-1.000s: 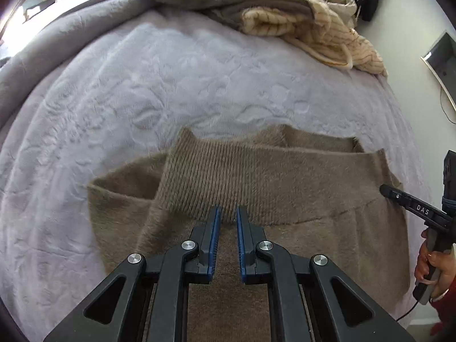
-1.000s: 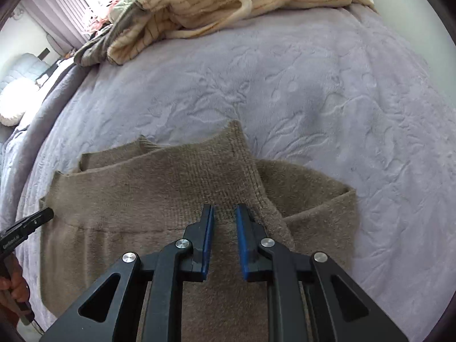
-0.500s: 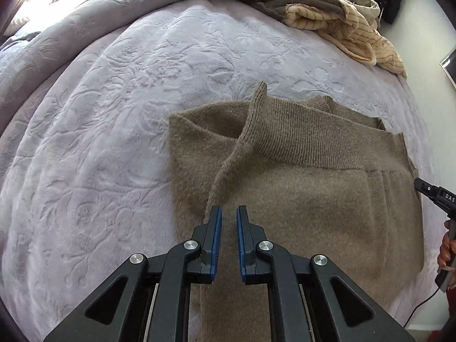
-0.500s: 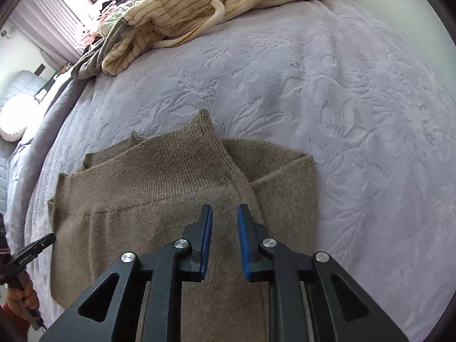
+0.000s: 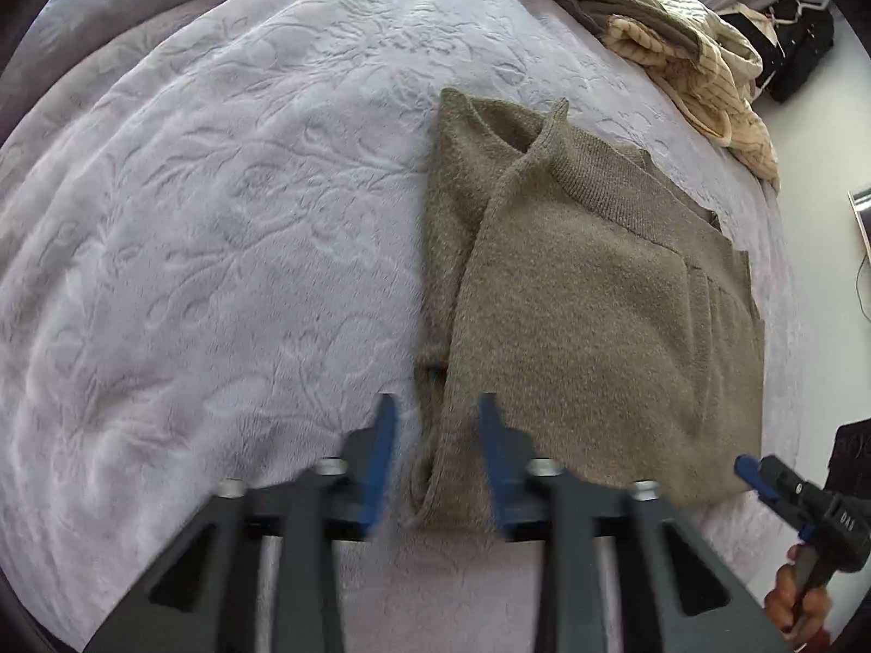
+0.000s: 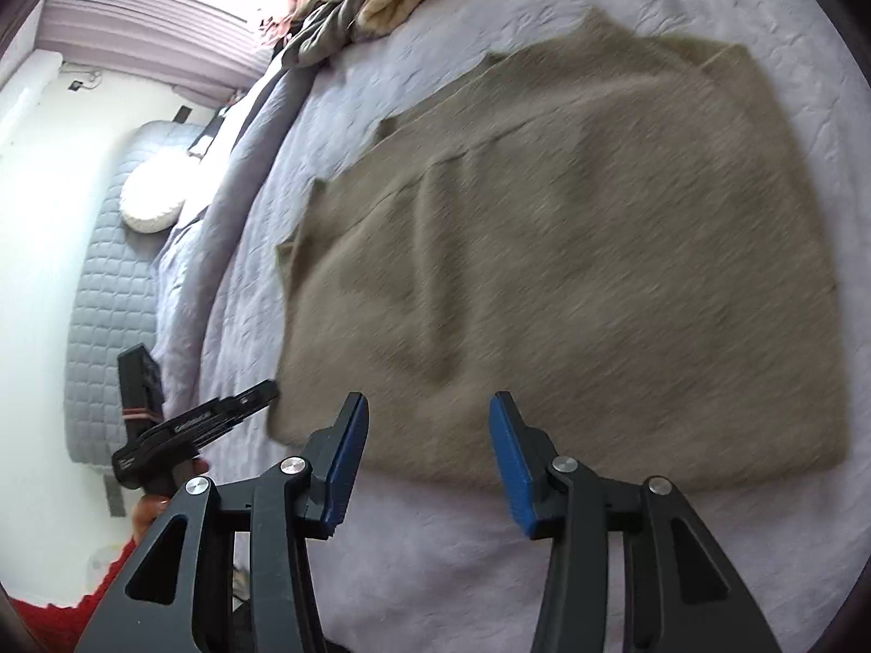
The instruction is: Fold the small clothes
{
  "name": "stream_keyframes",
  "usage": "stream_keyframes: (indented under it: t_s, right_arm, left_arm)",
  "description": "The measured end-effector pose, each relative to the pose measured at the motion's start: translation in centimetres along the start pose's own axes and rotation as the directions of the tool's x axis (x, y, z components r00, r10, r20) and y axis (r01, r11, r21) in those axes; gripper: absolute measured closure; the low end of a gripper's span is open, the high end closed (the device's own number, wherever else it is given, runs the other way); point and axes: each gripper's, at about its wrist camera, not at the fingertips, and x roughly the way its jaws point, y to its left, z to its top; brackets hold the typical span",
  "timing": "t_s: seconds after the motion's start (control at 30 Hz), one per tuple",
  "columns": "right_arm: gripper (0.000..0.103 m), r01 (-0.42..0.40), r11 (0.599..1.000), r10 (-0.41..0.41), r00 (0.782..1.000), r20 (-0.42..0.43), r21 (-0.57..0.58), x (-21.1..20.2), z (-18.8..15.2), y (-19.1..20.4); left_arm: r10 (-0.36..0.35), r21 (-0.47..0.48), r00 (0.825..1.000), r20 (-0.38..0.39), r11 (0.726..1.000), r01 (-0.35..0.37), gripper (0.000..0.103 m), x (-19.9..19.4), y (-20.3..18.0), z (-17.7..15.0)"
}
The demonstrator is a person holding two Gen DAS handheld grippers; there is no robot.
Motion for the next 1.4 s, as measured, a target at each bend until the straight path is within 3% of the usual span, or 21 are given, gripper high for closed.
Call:
stream_keyframes:
  t_s: [0.03,0.17,0.33,0.43,0.47,0.5,0.53,0.57,0.67,0.73,0.83,0.87,0.97,1.13,1.27,1.4]
  right_arm:
    - [0.048,-0.044,0.999,0.044,0.999,-0.029,0.015,1.1,-0.9,0.5]
    - [0.044,-0.136,0.984,0.149,0.982,-0.112,0.115,5.7,-3.8,1.5]
    - [0.044,-0.224,0.928,0.256,0.964,-0.072,0.298,10.4,-5.4,0.9]
    - [0.044,-0.254,0.891,0.276,0.961,-0.006,0.376,11.5,-5.5,0.4]
    - [0.044,-0.263,0.877,0.283,0.959,0.01,0.401,11.6,-5.3,0.3]
    - [0.05,-0.268,0.866,0.285,0.958,0.022,0.423,11.8,-5.0,0.3]
    - [0.081,-0.261,0.866,0.277,0.96,0.024,0.427,11.6,-4.8,0.2]
    - [0.093,-0.247,0.877,0.266,0.964,0.012,0.413,11.5,-4.4,0.5]
    - [0.093,-0.221,0.931,0.23,0.973,0.001,0.289,10.1,-3.6,2.9]
    - [0.093,-0.17,0.96,0.178,0.984,-0.017,0.221,9.1,-3.6,3.3]
    - [0.093,-0.091,0.968,0.108,0.992,-0.06,0.236,10.4,-5.0,2.1]
    - [0.094,-0.053,0.969,0.073,0.994,-0.076,0.24,11.2,-5.6,1.5]
    - [0.095,-0.053,0.968,0.075,0.994,-0.079,0.244,11.2,-6.1,1.2]
    - [0.094,0.032,0.995,-0.019,0.99,-0.143,0.096,8.4,-6.0,2.9]
    - [0.093,0.141,0.99,-0.142,0.989,-0.04,-0.015,2.6,-5.4,3.0]
    - [0.093,0.292,0.956,-0.289,0.953,0.093,-0.019,-2.5,-3.2,0.8]
  left_arm:
    - [0.002,-0.024,1.0,0.017,1.0,-0.001,0.012,-0.5,0.4,-0.5]
    - [-0.057,-0.119,0.998,0.027,0.991,0.06,0.011,-1.2,2.0,-2.2]
    - [-0.219,-0.31,0.976,0.011,0.927,0.211,0.011,1.3,3.5,-3.2]
    - [-0.303,-0.384,0.953,0.028,0.876,0.29,0.035,2.7,3.8,-3.5]
    - [-0.32,-0.4,0.946,0.046,0.862,0.311,0.053,2.9,3.9,-3.5]
    - [-0.317,-0.405,0.946,0.063,0.859,0.314,0.08,3.1,4.0,-3.4]
    - [-0.316,-0.393,0.946,0.07,0.863,0.318,0.085,3.1,3.8,-3.1]
    - [-0.307,-0.374,0.949,0.078,0.873,0.313,0.085,2.7,3.7,-3.1]
    - [-0.247,-0.233,0.962,0.112,0.935,0.267,0.085,0.8,1.9,-3.0]
    - [-0.21,-0.169,0.971,0.116,0.959,0.228,0.085,0.4,1.3,-3.4]
    - [-0.113,-0.136,0.991,0.076,0.983,0.122,0.085,2.0,2.1,-4.7]
    - [-0.11,-0.148,0.992,0.06,0.982,0.118,0.085,2.8,2.7,-5.1]
    - [-0.124,-0.154,0.99,0.07,0.979,0.134,0.085,2.4,3.6,-5.7]
    - [-0.025,-0.049,0.995,0.096,0.998,0.03,0.085,-0.2,2.5,-5.5]
    - [-0.06,0.026,0.989,0.133,0.998,0.057,0.085,-2.4,1.2,-4.7]
    - [-0.074,0.116,0.989,0.127,0.991,0.059,0.085,-1.7,-1.4,-3.5]
